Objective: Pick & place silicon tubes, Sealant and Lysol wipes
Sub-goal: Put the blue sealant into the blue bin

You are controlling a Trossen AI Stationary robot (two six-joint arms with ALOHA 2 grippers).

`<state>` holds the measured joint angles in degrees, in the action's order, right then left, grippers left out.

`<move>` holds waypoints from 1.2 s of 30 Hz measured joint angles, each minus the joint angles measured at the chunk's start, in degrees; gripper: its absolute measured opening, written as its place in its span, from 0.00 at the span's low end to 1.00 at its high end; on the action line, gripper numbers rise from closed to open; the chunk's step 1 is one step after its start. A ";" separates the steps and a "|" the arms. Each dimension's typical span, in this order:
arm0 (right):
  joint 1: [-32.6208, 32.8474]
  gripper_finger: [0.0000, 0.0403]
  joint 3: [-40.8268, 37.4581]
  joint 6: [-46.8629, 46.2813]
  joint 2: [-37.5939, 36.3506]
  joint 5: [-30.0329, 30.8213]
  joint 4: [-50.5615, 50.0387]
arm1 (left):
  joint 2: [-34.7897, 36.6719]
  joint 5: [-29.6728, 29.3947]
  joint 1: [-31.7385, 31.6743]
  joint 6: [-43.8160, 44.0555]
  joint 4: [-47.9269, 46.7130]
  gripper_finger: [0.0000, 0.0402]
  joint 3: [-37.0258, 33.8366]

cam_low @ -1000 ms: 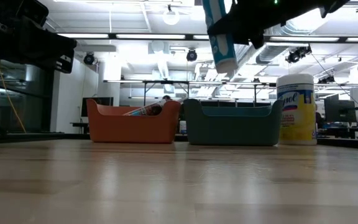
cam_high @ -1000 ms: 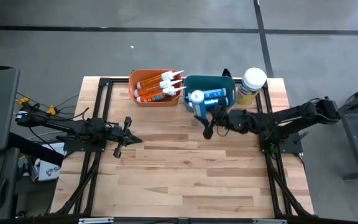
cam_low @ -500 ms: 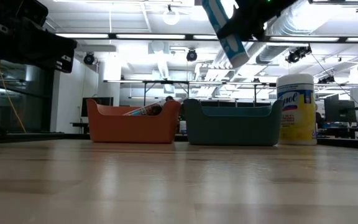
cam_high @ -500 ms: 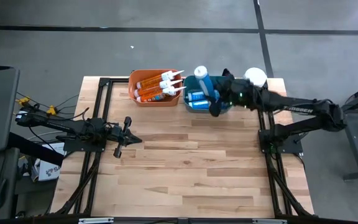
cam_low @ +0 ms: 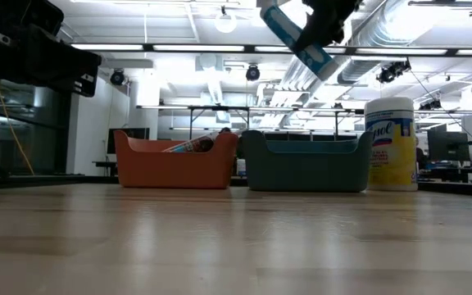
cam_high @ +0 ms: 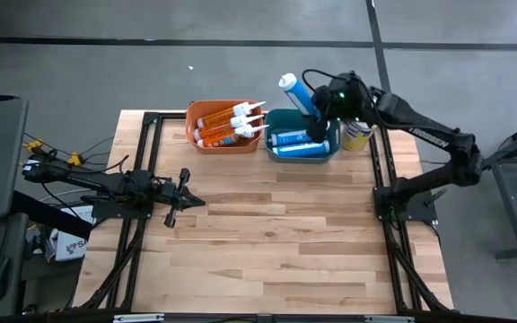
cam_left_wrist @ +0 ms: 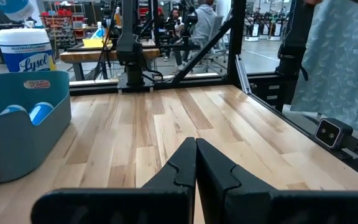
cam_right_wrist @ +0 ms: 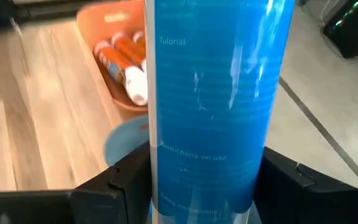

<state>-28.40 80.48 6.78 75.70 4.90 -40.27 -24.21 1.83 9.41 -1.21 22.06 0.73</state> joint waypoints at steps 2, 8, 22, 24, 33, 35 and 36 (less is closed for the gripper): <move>-1.28 0.52 3.17 1.58 2.45 -0.84 -3.99 | 0.00 0.00 0.00 0.00 0.00 0.00 0.00; -5.13 0.52 13.41 3.84 11.36 -1.93 -17.90 | 0.00 0.02 -0.02 0.02 0.00 0.00 0.00; -7.12 0.52 24.60 14.65 29.83 -0.05 -34.89 | 0.00 0.11 -0.02 0.02 -1.21 0.00 0.00; -7.13 0.52 24.60 15.67 31.22 1.84 -35.87 | 0.00 0.22 0.00 0.02 -1.22 0.00 0.00; -5.94 0.52 23.88 19.60 34.25 11.67 -35.62 | 0.00 0.20 -0.01 -0.13 -1.22 0.00 0.00; -5.46 0.52 22.59 20.38 34.25 12.83 -35.30 | 0.00 0.20 0.00 -0.23 -1.22 0.00 0.00; -5.28 0.52 21.96 20.47 34.25 13.36 -35.32 | 0.00 0.19 -0.02 -0.24 -1.24 0.00 0.00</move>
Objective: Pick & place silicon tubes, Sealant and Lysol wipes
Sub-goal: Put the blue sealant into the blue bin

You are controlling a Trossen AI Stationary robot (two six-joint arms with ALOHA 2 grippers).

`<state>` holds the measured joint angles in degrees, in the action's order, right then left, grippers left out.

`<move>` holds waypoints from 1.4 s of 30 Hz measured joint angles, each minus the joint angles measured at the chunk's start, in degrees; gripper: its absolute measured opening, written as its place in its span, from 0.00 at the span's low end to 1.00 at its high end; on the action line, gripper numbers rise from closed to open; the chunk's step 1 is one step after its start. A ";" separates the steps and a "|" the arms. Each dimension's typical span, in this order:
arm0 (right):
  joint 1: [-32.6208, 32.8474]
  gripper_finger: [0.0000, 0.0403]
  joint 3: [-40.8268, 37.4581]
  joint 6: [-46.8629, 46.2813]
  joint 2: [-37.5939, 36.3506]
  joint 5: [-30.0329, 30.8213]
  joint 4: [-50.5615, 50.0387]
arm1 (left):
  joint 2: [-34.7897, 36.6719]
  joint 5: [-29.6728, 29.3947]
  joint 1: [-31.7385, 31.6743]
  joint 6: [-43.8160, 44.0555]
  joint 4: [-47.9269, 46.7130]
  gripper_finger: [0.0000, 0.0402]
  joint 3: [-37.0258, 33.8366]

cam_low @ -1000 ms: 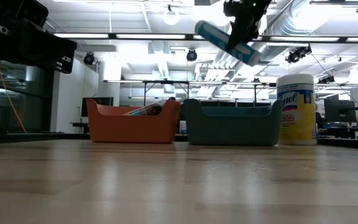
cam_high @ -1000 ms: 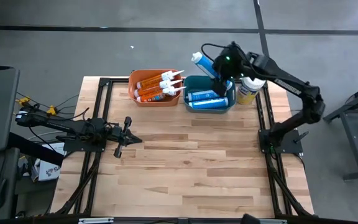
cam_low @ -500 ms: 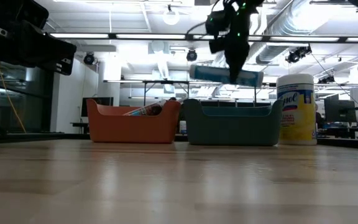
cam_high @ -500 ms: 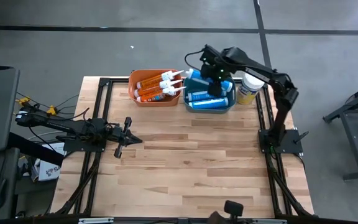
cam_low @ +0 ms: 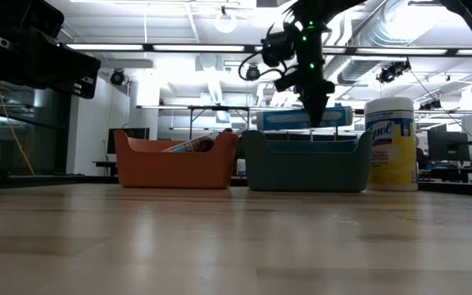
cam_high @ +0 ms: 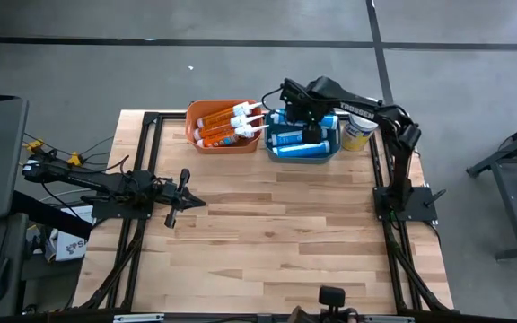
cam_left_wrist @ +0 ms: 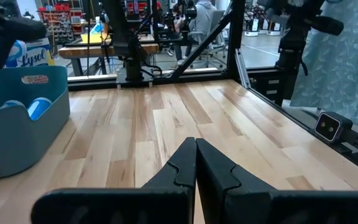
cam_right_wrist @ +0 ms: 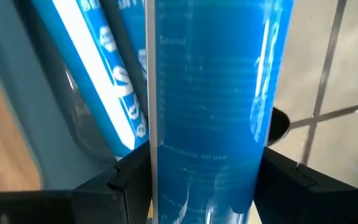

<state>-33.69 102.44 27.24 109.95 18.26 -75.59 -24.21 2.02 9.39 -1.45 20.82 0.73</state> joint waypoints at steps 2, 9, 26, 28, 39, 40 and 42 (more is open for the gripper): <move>0.15 0.52 -1.30 0.02 0.00 1.09 -0.01 | 0.01 -0.02 0.00 -0.02 0.02 0.00 0.00; 0.35 0.52 -6.90 0.26 -0.02 3.92 0.80 | 0.00 -0.02 0.01 -0.22 0.00 0.00 0.00; 2.91 0.52 -16.78 4.78 -0.02 2.69 14.11 | 0.00 -0.22 0.01 -0.20 0.00 0.00 0.00; 3.15 0.52 -17.29 4.87 -0.02 2.37 15.41 | 0.00 -0.22 0.01 -0.20 0.00 0.00 0.00; 3.36 0.52 -17.99 5.20 -0.02 1.64 19.50 | 0.00 -0.17 0.01 -0.20 -0.46 0.00 0.00; 3.36 0.52 -17.99 5.21 -0.02 1.36 19.47 | 0.00 -0.17 0.00 -0.20 -0.48 0.00 0.00; 3.36 0.52 -17.99 5.04 -0.02 0.91 19.47 | 0.00 -0.17 0.02 -0.20 -0.48 0.00 0.00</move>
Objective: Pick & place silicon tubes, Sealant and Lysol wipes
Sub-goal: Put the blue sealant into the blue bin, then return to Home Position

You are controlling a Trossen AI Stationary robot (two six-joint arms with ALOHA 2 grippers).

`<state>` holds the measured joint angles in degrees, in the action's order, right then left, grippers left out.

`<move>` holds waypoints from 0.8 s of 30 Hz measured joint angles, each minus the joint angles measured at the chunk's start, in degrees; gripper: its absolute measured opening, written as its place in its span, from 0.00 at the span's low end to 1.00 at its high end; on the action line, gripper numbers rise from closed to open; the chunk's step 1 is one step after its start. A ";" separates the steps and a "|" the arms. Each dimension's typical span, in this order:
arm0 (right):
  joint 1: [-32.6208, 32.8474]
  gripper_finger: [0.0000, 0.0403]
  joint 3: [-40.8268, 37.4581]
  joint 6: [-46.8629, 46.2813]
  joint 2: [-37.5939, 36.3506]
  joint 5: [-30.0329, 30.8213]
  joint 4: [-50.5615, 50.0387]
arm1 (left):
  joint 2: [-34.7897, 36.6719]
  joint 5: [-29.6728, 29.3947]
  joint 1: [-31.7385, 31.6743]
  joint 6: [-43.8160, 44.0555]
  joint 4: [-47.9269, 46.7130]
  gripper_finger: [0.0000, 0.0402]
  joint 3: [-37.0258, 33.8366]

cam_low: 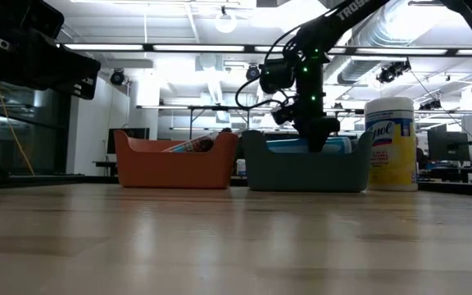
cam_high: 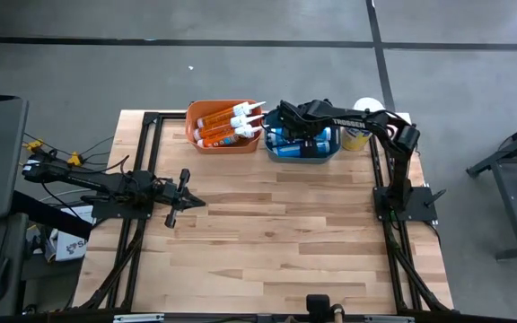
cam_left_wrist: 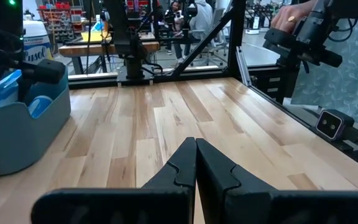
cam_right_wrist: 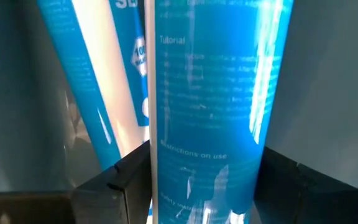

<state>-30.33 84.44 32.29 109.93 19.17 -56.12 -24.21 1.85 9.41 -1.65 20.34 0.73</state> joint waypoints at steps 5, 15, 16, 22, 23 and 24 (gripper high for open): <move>0.00 0.60 0.00 -0.91 0.00 -0.05 0.17 | 0.00 0.22 -0.01 0.00 -0.18 0.00 0.00; 0.01 0.69 0.07 -3.56 -0.09 -0.55 -0.18 | 0.00 0.20 -0.02 -0.02 -0.44 0.00 0.00; 0.02 0.69 0.07 -3.74 -0.09 -0.30 -0.23 | 0.00 0.20 -0.01 -0.02 -0.44 0.00 0.00; 0.07 0.69 0.07 -6.61 -0.09 -0.25 -1.37 | 0.02 0.17 -0.02 -0.02 -0.50 0.00 0.00; 0.10 0.69 0.07 -7.06 -0.09 -0.22 -1.64 | 0.00 0.17 0.00 -0.05 -0.52 0.00 0.00; 0.13 0.69 0.07 -7.54 -0.13 -0.27 -1.99 | 0.01 0.17 0.00 -0.12 -0.52 0.00 0.00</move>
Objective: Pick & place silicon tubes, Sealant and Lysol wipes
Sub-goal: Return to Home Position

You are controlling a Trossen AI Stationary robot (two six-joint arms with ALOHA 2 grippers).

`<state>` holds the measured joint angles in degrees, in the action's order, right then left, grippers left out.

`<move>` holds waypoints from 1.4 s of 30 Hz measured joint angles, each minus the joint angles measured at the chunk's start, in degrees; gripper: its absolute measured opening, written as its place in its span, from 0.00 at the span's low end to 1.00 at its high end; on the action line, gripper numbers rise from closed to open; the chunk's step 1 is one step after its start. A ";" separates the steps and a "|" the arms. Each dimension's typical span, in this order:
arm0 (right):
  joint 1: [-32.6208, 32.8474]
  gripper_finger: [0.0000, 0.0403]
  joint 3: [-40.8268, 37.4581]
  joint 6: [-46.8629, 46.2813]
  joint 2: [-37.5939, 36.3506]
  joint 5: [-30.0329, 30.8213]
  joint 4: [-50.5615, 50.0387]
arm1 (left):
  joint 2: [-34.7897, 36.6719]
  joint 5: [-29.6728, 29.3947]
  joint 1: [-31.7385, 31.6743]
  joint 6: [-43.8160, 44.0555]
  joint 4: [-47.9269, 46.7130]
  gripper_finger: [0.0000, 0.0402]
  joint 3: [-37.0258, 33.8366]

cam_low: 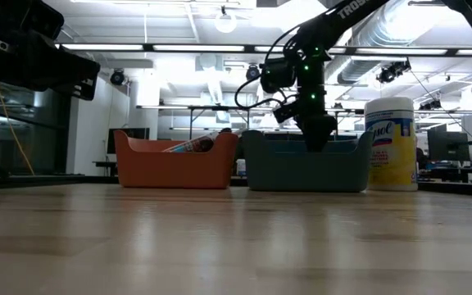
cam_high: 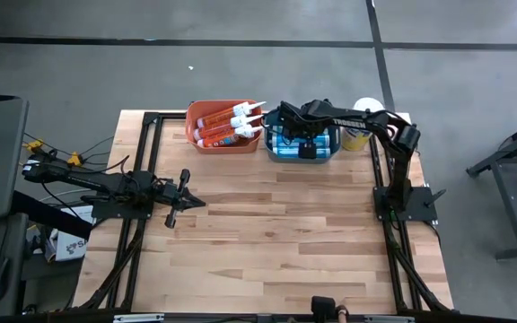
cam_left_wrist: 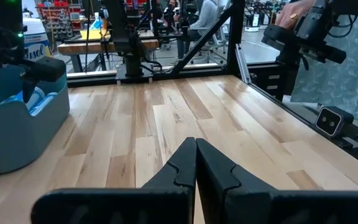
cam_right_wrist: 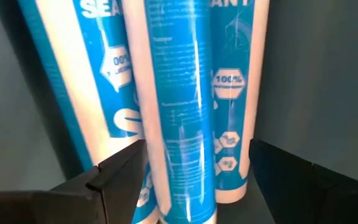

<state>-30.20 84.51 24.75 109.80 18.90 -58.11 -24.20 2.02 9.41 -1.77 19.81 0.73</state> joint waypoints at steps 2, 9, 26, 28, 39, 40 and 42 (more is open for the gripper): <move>0.00 0.69 0.00 -0.81 -0.35 -0.19 -0.15 | 0.01 0.00 -0.02 -0.23 -0.04 0.00 0.00; 0.04 0.69 -0.02 -3.51 -1.49 -2.74 0.08 | 0.01 -0.02 -0.02 -0.34 -0.04 0.00 0.00; -0.76 0.25 -0.02 -25.02 -1.49 -2.30 0.64 | 0.00 -0.05 -0.01 -0.34 -0.31 0.00 0.00; -0.99 0.14 -0.02 -31.94 -1.49 -2.40 -0.14 | -0.01 -0.07 -0.01 -0.34 -0.31 0.00 0.00; -2.08 0.01 -0.02 -46.23 -1.49 -5.92 -0.43 | -0.01 -0.19 0.00 -0.34 -0.28 0.00 0.00; -2.08 0.01 -0.02 -46.75 -1.49 -5.96 -0.54 | 0.01 -0.28 -0.02 -0.34 -0.28 0.00 0.00; -2.07 0.01 -0.02 -47.41 -1.49 -5.82 -0.80 | -0.01 -0.28 0.00 -0.32 -0.28 0.00 0.00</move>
<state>-32.27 84.49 -22.66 108.31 13.08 -58.91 -24.21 1.74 9.41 -2.09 19.53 0.73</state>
